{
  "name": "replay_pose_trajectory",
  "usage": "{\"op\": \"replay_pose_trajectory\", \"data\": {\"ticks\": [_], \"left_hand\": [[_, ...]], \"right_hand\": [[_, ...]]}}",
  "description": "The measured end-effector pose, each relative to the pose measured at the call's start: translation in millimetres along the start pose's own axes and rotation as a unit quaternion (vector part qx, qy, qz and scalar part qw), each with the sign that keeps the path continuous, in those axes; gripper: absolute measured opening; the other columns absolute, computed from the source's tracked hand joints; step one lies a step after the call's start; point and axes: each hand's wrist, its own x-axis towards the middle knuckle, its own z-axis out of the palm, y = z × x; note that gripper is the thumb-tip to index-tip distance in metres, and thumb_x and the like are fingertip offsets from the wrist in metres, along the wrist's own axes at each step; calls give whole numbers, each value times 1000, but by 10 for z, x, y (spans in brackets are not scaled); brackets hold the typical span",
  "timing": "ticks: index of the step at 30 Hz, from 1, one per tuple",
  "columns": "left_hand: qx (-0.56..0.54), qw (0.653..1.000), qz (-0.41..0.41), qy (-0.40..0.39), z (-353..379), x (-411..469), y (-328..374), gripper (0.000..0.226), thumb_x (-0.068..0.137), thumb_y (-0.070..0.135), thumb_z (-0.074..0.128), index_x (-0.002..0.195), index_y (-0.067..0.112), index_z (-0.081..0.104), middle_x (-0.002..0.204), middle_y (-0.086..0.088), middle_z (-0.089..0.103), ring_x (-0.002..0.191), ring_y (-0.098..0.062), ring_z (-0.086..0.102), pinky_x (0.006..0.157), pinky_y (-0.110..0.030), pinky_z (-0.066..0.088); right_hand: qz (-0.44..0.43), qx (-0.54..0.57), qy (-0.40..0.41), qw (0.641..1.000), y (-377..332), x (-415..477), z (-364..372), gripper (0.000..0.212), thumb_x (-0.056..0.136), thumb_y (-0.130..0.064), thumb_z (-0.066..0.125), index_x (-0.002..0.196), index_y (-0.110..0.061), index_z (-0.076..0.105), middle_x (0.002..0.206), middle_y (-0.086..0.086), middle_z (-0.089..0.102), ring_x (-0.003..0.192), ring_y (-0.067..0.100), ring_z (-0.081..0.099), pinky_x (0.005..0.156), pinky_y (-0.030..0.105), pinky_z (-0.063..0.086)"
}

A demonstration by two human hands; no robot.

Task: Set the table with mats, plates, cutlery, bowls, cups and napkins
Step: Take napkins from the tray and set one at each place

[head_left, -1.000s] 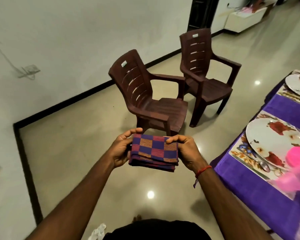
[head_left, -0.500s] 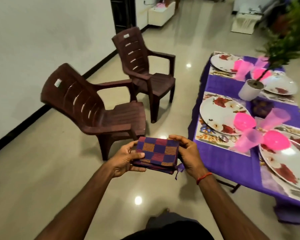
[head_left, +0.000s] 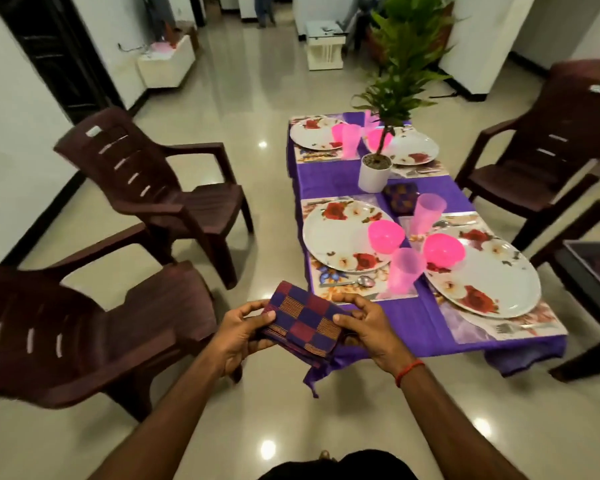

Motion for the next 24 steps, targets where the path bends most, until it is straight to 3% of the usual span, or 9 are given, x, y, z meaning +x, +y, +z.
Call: {"op": "replay_pose_trajectory", "data": {"ticks": [4, 9, 16, 18, 21, 24], "left_hand": [[49, 998, -22, -19, 308, 436, -51, 37, 88, 10, 75, 122, 2, 61, 99, -19, 77, 85, -28, 77, 60, -31, 62], [95, 991, -57, -77, 686, 804, -151, 30, 89, 5, 73, 117, 2, 62, 99, -19, 77, 88, -30, 77, 62, -34, 63], [166, 964, -77, -194, 1183, 1405, -146, 27, 86, 0, 75, 110, 4, 64, 106, -21, 75, 91, -32, 74, 69, -36, 64], [199, 949, -80, -231, 1360, 1591, -189, 25, 86, 2, 77, 108, 5, 65, 101, -21, 75, 84, -29, 73, 72, -41, 63], [266, 930, -63, -244, 1593, 1785, -311, 21, 89, 4, 75, 107, 6, 66, 79, -13, 73, 60, -19, 65, 58, -34, 62], [285, 926, -58, -243, 1772, 1878, -459, 15, 92, 1, 71, 105, 5, 65, 71, -12, 70, 49, -15, 59, 49, -28, 57]], "right_hand": [[8, -33, 63, 997, 39, 55, -317, 29, 90, 3, 68, 115, -11, 62, 97, 15, 76, 88, 32, 74, 62, 35, 61], [46, -84, 145, 985, 216, 4, -700, 30, 86, 6, 69, 110, -12, 64, 78, 4, 76, 67, 15, 72, 53, 25, 54], [82, -63, 260, 960, 407, -140, -1022, 31, 84, 5, 70, 109, -13, 63, 87, 11, 75, 71, 18, 68, 58, 28, 53], [80, -58, 312, 945, 423, -172, -1089, 31, 83, 6, 69, 107, -14, 64, 89, 15, 74, 70, 19, 64, 56, 27, 50], [68, -84, 386, 916, 464, -212, -1185, 31, 81, 1, 73, 104, -19, 67, 93, 11, 74, 74, 16, 65, 57, 24, 50], [71, -109, 436, 891, 520, -217, -1227, 30, 80, -1, 76, 100, -22, 67, 91, 6, 73, 76, 17, 67, 60, 16, 49]]}}
